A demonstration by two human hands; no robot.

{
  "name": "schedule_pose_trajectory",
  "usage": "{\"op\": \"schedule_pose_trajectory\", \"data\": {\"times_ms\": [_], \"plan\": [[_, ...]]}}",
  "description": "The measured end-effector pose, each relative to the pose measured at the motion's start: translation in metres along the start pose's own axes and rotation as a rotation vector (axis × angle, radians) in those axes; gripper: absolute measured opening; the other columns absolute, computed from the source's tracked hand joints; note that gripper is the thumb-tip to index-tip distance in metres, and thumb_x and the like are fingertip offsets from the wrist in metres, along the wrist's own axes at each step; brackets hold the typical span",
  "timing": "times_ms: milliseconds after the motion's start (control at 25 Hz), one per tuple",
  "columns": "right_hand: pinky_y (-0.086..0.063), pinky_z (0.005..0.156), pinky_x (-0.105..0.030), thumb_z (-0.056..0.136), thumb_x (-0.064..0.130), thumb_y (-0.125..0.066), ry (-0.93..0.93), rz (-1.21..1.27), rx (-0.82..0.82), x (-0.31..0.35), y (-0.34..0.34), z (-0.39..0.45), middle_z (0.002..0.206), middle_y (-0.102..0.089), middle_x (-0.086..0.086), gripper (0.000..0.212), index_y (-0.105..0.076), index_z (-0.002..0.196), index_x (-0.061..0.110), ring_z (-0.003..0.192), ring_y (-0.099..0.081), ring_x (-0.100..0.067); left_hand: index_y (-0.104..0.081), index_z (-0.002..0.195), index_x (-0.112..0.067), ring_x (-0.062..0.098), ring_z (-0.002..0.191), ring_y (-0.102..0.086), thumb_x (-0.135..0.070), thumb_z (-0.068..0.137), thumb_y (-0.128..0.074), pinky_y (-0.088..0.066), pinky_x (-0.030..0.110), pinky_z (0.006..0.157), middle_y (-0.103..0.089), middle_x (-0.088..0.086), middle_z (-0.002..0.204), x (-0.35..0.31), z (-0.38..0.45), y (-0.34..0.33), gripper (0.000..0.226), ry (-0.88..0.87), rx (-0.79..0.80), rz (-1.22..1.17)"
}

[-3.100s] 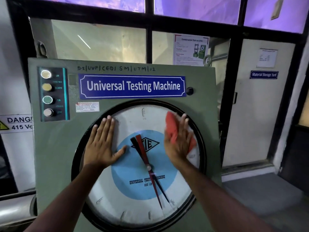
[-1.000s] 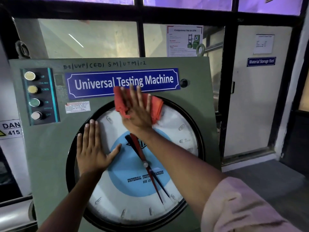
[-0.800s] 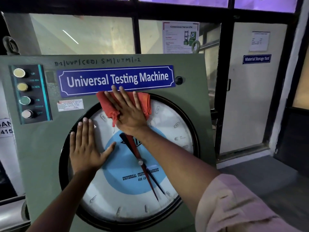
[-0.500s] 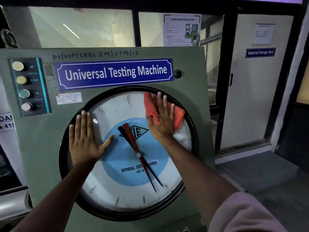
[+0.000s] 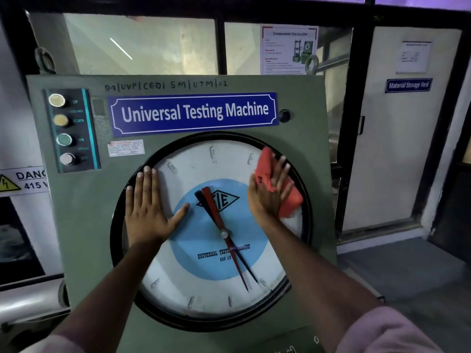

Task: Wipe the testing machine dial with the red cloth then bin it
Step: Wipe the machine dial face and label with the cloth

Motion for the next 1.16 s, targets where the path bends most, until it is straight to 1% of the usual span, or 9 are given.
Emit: {"op": "schedule_pose_trajectory", "data": {"times_ms": [200,360,520,680,720,800,960,1080,1160], "plan": [[0.003,0.133,-0.058,0.102,0.054,-0.032,0.461,-0.071,0.026,0.083,-0.020,-0.014,0.180,0.006,-0.002,0.081,-0.002,0.172,0.026,0.167,0.002,-0.027,-0.003,0.176,-0.015,0.016,0.171,0.000,-0.089,0.091,-0.035,0.005,0.039,0.138,0.003,-0.001,0.185,-0.001,-0.001,-0.001,0.116,-0.003,-0.003,-0.009],[-0.011,0.131,-0.062,0.102,0.051,-0.042,0.767,-0.200,0.090,0.039,-0.022,-0.054,0.181,-0.003,0.001,0.081,-0.007,0.172,0.029,0.167,-0.002,-0.022,-0.001,0.175,-0.015,0.017,0.171,0.001,-0.088,0.092,-0.036,0.004,0.040,0.138,0.004,0.000,0.184,-0.003,-0.001,0.003,0.116,-0.015,0.033,-0.027],[-0.017,0.131,-0.061,0.103,0.039,-0.062,0.586,-0.263,0.093,-0.042,0.000,-0.047,0.179,-0.010,-0.004,0.083,-0.017,0.171,0.022,0.166,-0.010,-0.026,0.000,0.175,-0.015,0.017,0.171,0.003,-0.087,0.093,-0.034,0.005,0.040,0.138,0.005,0.001,0.184,-0.004,0.000,0.008,0.115,-0.005,0.069,-0.035],[-0.007,0.132,-0.061,0.105,0.044,-0.047,0.151,-0.041,0.035,0.013,-0.004,-0.011,0.180,-0.002,-0.009,0.085,0.011,0.164,0.022,0.167,-0.001,-0.030,0.000,0.175,-0.015,0.016,0.171,0.006,-0.085,0.093,-0.038,0.008,0.038,0.138,0.005,0.001,0.184,-0.005,-0.001,0.011,0.115,0.003,0.098,-0.032],[-0.003,0.133,-0.060,0.103,0.048,-0.039,0.163,-0.034,0.058,0.035,-0.007,-0.007,0.180,0.001,-0.008,0.084,0.013,0.164,0.024,0.167,0.002,-0.029,-0.002,0.175,-0.014,0.017,0.171,0.005,-0.085,0.093,-0.038,0.008,0.038,0.138,0.004,0.002,0.184,-0.005,0.000,0.013,0.115,-0.001,0.106,-0.030],[0.003,0.133,-0.057,0.100,0.053,-0.028,0.395,-0.133,0.125,0.059,-0.016,-0.017,0.180,0.006,-0.005,0.083,0.013,0.167,0.026,0.166,0.007,-0.027,-0.004,0.175,-0.012,0.018,0.171,0.001,-0.085,0.094,-0.036,0.005,0.039,0.139,0.002,0.003,0.184,-0.006,0.000,0.017,0.114,-0.005,0.132,-0.030],[0.000,0.133,-0.060,0.096,0.051,-0.062,0.817,-0.333,0.319,0.040,-0.015,-0.066,0.180,0.013,-0.001,0.104,0.007,0.171,0.030,0.166,0.010,-0.025,-0.001,0.174,-0.014,0.021,0.171,-0.002,-0.088,0.092,-0.028,-0.003,0.043,0.139,0.002,0.003,0.183,-0.006,-0.005,0.033,0.114,-0.055,0.249,-0.003],[-0.001,0.133,-0.058,0.107,0.048,-0.051,0.743,-0.228,0.447,0.034,0.005,-0.065,0.176,0.024,0.006,0.092,0.020,0.165,0.039,0.165,0.014,-0.019,0.000,0.174,-0.019,0.020,0.171,-0.003,-0.089,0.091,-0.023,-0.002,0.042,0.139,0.003,-0.001,0.183,-0.004,-0.005,0.053,0.111,-0.086,0.327,0.011],[0.002,0.134,-0.055,0.113,0.044,-0.036,0.622,-0.057,0.405,0.048,0.035,-0.043,0.174,0.023,0.007,0.077,0.026,0.159,0.041,0.164,0.014,-0.017,-0.002,0.175,-0.019,0.019,0.171,-0.001,-0.087,0.092,-0.021,0.003,0.040,0.139,0.003,-0.001,0.183,-0.008,0.000,0.074,0.109,-0.082,0.342,-0.003]]}}
Point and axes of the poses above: each hand's wrist, its own z-axis towards the middle knuckle, its own y-axis out of the back of the hand, x = y × z, the point moved 5 cm from there along z, towards the middle knuckle
